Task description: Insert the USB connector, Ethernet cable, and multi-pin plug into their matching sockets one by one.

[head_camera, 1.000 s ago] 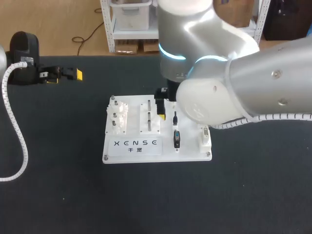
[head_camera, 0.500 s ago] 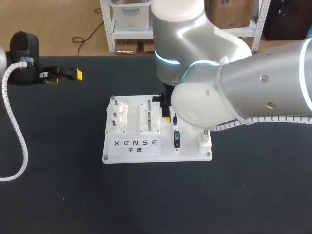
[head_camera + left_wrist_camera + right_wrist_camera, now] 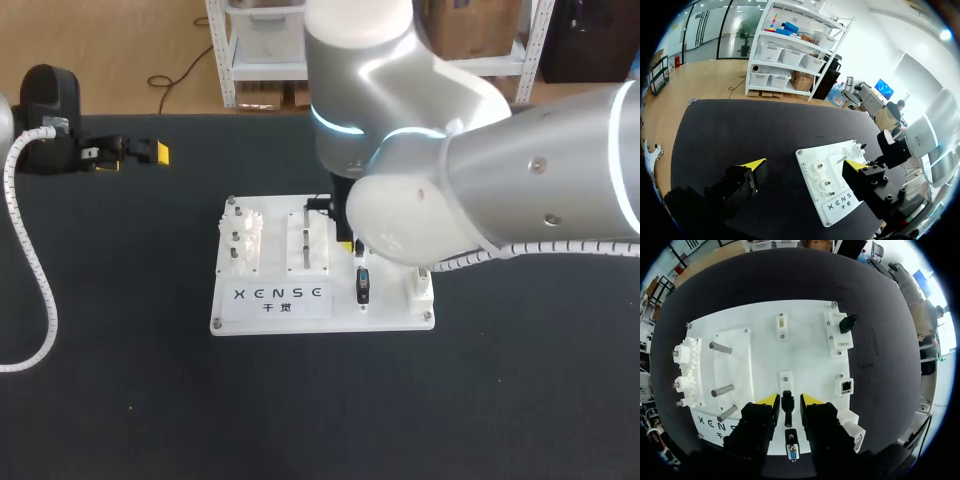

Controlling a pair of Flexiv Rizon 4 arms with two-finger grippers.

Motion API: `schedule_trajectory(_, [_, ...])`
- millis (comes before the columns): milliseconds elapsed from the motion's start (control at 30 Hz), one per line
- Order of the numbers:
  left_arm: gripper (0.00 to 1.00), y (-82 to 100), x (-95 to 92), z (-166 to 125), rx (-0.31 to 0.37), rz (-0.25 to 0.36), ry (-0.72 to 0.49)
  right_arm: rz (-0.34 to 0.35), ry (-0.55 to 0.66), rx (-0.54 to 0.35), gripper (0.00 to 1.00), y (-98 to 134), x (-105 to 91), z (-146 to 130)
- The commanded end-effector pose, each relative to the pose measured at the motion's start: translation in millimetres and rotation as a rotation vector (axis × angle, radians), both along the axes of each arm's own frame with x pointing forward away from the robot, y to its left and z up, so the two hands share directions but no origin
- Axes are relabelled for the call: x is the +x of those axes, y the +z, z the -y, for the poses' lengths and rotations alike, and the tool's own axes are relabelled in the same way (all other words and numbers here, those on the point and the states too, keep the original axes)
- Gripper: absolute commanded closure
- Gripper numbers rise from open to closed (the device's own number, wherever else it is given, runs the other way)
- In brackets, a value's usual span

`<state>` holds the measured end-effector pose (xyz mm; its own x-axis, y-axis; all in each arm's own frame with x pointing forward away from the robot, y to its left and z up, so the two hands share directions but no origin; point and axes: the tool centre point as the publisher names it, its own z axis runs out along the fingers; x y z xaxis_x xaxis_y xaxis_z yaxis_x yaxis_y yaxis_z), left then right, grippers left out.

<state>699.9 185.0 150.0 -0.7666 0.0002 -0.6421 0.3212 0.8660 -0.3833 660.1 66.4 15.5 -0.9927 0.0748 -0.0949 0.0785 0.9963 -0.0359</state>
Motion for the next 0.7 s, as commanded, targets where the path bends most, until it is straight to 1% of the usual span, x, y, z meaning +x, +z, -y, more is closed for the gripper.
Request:
schedule_trajectory(33, [0.00, 0.0, 0.0, 0, 0.000, 0.000, 0.000, 0.003, 0.003, -0.006, 0.79, -1, -1.5, -2])
schedule_trajectory(67, [0.00, 0.0, 0.0, 0, 0.000, 0.000, 0.000, 0.004, 0.004, -0.007, 0.82, -1, -1.6, -2])
schedule_trajectory(133, [0.00, 0.0, 0.0, 0, 0.000, 0.000, 0.000, 0.004, 0.006, -0.007, 0.97, -1, -1.7, -2])
schedule_trajectory(167, [0.00, 0.0, 0.0, 0, 0.000, 0.000, 0.000, 0.006, 0.007, -0.007, 1.00, 0, -2.0, -2])
schedule_trajectory(300, [0.00, 0.0, 0.0, 0, 0.000, 0.000, 0.000, 0.018, 0.009, 0.002, 1.00, 5, -2.2, 2])
schedule_trajectory(533, [0.00, 0.0, 0.0, 0, 0.000, 0.000, 0.000, 0.046, 0.000, 0.044, 1.00, 22, 0.0, 8])
schedule_trajectory(700, [0.00, 0.0, 0.0, 0, 0.000, 0.000, 0.000, 0.062, -0.014, 0.067, 1.00, 33, 2.3, 20])
